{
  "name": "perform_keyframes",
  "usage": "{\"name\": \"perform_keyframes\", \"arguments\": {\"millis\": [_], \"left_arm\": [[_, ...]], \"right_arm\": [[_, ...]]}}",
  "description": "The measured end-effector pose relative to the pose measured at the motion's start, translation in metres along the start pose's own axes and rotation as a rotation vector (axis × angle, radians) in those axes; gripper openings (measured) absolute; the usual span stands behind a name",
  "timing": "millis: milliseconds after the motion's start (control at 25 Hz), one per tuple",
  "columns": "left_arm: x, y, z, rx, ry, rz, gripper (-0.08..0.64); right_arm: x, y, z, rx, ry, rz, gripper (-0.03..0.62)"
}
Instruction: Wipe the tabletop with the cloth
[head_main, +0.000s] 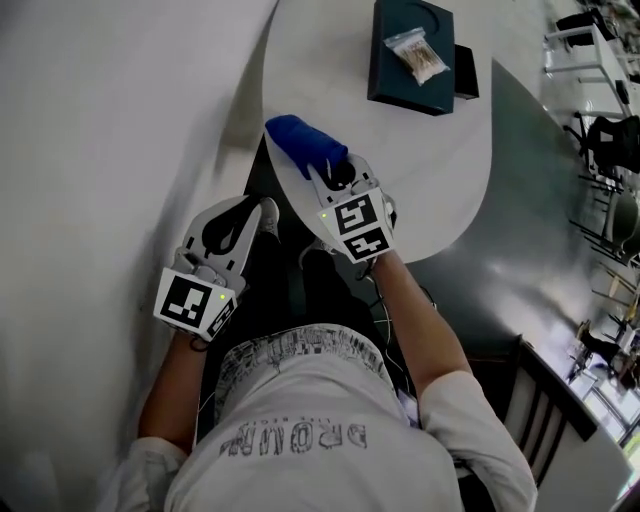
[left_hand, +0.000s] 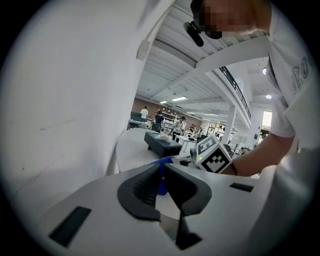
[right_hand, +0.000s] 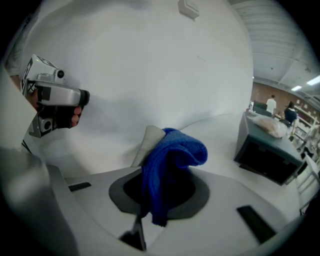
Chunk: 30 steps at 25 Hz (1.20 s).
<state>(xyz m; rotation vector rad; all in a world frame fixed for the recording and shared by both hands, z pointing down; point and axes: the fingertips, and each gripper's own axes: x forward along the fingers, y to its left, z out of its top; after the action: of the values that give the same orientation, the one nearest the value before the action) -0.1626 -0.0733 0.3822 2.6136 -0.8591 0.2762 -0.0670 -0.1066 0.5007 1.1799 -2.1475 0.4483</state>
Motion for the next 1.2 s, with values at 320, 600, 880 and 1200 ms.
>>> {"name": "perform_keyframes", "arguments": {"millis": [320, 600, 880, 1200], "left_arm": [[-0.023, 0.015, -0.011, -0.019, 0.007, 0.04, 0.04], [-0.022, 0.014, -0.012, -0.018, 0.013, 0.036, 0.04], [-0.006, -0.005, -0.004, 0.017, 0.026, -0.012, 0.04], [0.029, -0.035, -0.006, 0.054, 0.062, -0.084, 0.04]], "right_arm": [[0.042, 0.027, -0.024, -0.006, 0.091, 0.048, 0.068], [0.045, 0.03, -0.024, -0.051, 0.108, 0.069, 0.069], [0.036, 0.027, -0.027, -0.033, 0.096, 0.063, 0.069], [0.011, -0.008, -0.057, 0.028, 0.093, 0.017, 0.069]]}}
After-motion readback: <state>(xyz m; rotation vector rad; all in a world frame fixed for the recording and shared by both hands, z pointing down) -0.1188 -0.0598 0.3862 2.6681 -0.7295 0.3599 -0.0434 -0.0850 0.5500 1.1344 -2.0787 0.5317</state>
